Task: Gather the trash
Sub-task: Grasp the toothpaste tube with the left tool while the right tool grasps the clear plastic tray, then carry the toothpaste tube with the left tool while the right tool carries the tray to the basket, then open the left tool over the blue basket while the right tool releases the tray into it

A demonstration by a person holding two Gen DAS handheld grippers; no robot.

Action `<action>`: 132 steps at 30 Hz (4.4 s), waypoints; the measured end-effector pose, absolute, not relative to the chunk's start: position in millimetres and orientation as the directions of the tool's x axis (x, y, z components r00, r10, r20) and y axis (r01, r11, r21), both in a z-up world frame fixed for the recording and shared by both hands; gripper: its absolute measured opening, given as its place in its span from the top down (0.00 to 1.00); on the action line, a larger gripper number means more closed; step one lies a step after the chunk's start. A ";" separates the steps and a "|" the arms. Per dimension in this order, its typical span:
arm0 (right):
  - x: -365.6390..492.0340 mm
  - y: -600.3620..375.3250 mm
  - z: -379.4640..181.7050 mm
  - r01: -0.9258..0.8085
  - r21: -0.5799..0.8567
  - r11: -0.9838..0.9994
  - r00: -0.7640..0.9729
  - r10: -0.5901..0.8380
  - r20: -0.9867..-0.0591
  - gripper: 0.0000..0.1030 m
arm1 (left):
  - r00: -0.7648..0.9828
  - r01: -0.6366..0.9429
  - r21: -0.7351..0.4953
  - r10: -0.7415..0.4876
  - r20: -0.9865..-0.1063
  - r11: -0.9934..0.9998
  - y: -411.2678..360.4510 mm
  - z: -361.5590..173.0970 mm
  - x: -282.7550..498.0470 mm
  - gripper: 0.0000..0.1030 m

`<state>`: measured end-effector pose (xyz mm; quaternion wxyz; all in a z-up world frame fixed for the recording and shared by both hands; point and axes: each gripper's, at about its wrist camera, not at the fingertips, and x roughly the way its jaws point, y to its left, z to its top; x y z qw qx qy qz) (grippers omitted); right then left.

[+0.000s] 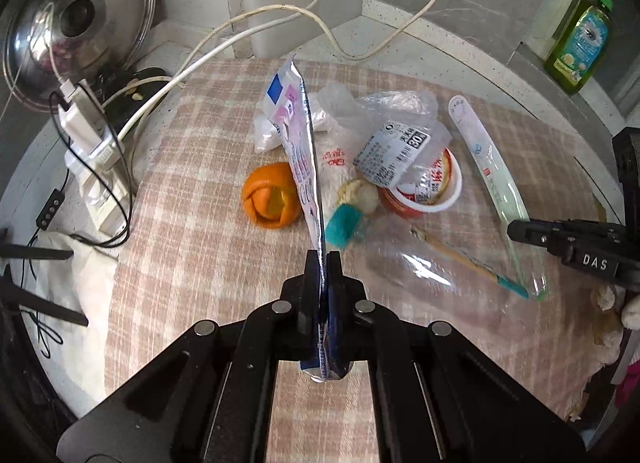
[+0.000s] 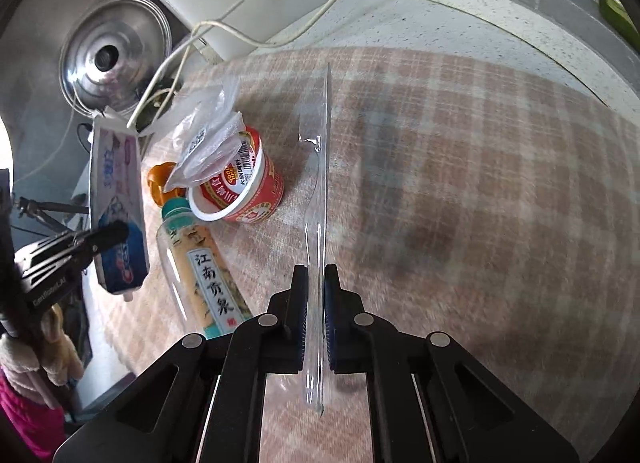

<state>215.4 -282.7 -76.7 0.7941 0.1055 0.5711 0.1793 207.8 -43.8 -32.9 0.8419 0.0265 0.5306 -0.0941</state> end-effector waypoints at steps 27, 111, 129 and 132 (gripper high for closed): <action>48.3 -230.7 -26.5 -0.197 0.461 0.865 0.330 0.501 -0.800 0.94 | 0.407 0.213 -0.140 -0.218 -0.887 0.967 14.5 -41.4 33.4 0.99; -39.5 -88.5 -174.1 -0.330 0.291 0.898 0.112 0.344 -0.932 0.80 | 0.278 0.198 0.023 -0.033 -0.960 0.980 24.8 -242.1 -39.2 0.48; -34.7 -100.6 -157.9 -0.343 0.318 0.884 0.106 0.373 -0.922 0.68 | 0.298 0.174 0.037 -0.017 -0.954 0.984 31.4 -219.0 -37.4 0.48; -32.6 -105.0 -152.5 -0.342 0.331 0.879 0.104 0.386 -0.917 0.64 | 0.302 0.163 0.033 -0.018 -0.953 0.986 31.9 -211.3 -36.0 0.48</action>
